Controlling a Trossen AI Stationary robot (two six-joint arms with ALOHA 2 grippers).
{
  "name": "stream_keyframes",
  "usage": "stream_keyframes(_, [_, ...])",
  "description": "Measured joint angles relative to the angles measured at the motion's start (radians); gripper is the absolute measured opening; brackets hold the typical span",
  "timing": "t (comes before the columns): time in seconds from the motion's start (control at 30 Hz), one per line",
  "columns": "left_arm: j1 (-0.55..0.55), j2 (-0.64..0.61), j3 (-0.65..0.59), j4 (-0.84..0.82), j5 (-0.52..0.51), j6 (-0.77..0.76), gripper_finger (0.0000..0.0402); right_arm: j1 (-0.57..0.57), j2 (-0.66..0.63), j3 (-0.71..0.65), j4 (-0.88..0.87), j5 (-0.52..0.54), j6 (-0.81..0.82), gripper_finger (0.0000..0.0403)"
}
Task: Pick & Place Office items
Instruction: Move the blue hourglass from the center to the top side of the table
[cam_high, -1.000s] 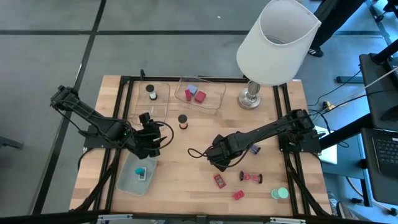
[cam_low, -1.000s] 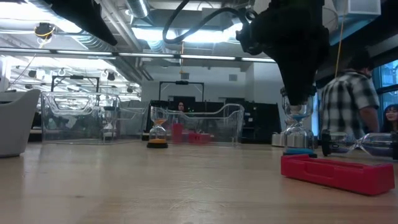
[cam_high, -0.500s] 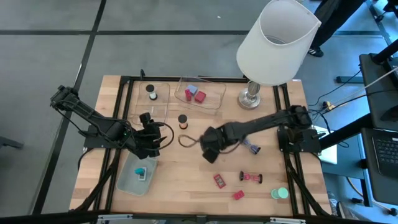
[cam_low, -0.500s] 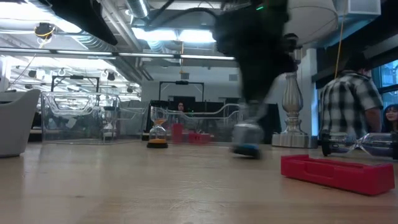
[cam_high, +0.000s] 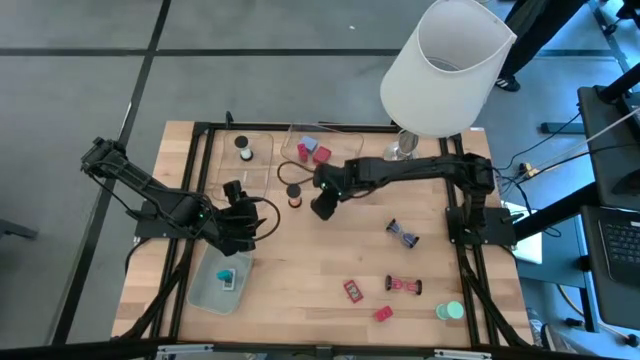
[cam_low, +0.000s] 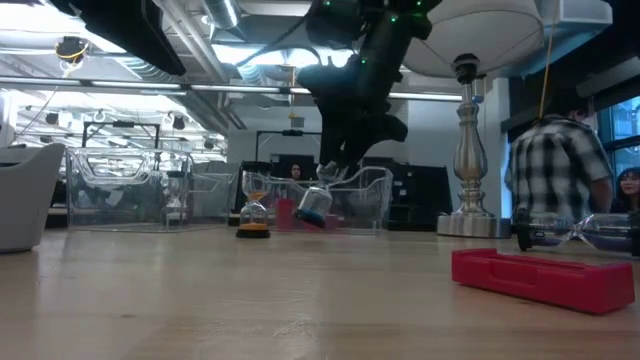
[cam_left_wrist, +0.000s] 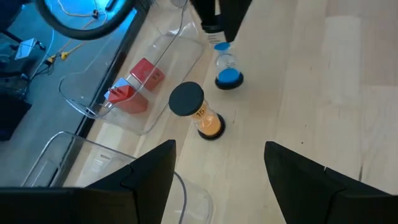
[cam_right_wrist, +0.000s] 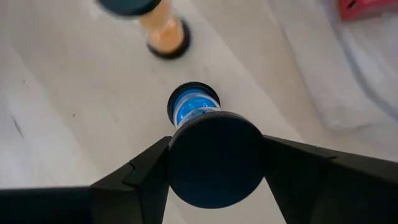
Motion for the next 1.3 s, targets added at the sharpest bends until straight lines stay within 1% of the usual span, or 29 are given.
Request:
stream_keyframes(0.27, [0.000,0.000,0.000,-0.001,-0.013,0.012,0.0242,-0.035,0.011,0.000,0.081,-0.006,-0.040,0.0213])
stream_keyframes(0.5, [0.000,0.000,0.000,-0.002,-0.029,0.012,0.0242,-0.035,0.012,0.002,0.080,-0.006,-0.044,0.0221])
stream_keyframes(0.63, [0.000,0.000,0.000,-0.001,-0.031,0.012,0.0242,-0.036,0.026,0.036,0.082,0.000,-0.047,0.0220])
stream_keyframes(0.7, [0.000,0.000,0.000,-0.002,-0.031,0.012,0.0242,-0.035,0.030,0.058,0.048,0.000,-0.062,0.0218])
stream_keyframes(0.77, [0.000,0.000,0.000,-0.001,-0.031,0.010,0.0242,-0.031,0.046,0.092,0.052,-0.001,-0.070,0.0218])
stream_keyframes(0.83, [0.000,0.000,0.000,-0.001,-0.030,0.003,0.0242,-0.030,0.055,0.123,-0.021,0.002,-0.088,0.0218])
stream_keyframes(0.97, [0.000,-0.001,0.000,-0.010,-0.027,-0.008,0.0242,-0.030,0.085,0.173,-0.097,0.023,-0.091,0.0218])
stream_keyframes(1.3, [0.000,0.000,0.000,-0.020,-0.023,-0.015,0.0242,-0.030,0.140,0.183,-0.093,0.026,-0.092,0.0218])
